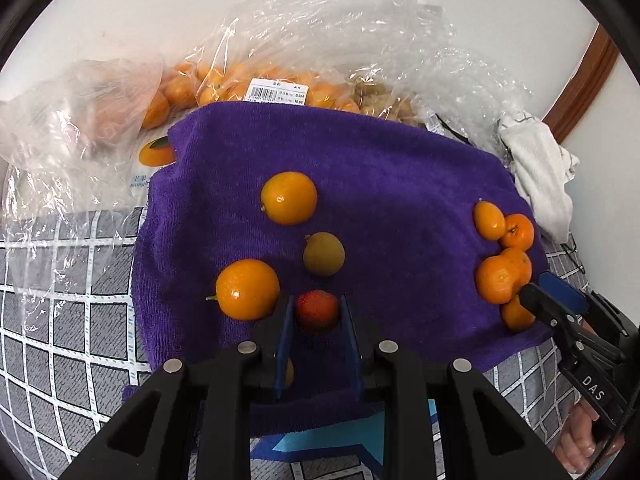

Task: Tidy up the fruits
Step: 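Carry both fruits onto the purple towel and lower them, then open both tools to release the fruits and withdraw from the towel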

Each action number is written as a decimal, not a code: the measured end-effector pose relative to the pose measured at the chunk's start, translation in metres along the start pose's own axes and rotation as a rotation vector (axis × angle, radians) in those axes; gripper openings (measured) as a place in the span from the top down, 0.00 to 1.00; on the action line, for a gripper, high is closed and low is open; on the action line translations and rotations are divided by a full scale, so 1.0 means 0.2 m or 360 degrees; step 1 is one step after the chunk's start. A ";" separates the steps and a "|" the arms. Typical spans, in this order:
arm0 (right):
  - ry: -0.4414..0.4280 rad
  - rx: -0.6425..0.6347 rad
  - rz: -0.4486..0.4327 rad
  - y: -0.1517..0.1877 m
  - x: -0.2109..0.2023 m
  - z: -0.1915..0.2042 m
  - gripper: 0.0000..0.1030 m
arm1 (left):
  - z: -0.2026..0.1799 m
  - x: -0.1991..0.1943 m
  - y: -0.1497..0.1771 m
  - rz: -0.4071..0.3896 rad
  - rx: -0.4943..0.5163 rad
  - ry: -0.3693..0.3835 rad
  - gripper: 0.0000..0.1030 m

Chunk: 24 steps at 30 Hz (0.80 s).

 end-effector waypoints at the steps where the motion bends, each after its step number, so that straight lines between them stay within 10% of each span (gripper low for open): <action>1: 0.0008 0.0002 0.0003 0.00 0.00 0.00 0.59 | 0.00 0.00 0.00 0.0000 0.0003 -0.0006 0.78; 11: 0.0073 0.0068 0.0037 0.03 -0.05 -0.03 0.56 | -0.03 -0.04 0.01 -0.0004 0.0002 -0.0031 0.62; 24: 0.0157 0.0115 -0.0055 0.08 -0.51 -0.06 0.51 | -0.05 -0.57 0.19 -0.0224 0.0052 -0.0168 0.52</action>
Point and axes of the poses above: each gripper's, at about its wrist camera, not at the fingertips, and x roughly the way its jaws point, z to its left, y to its underside, the point moved 4 cm from there along x, roughly the way its jaws point
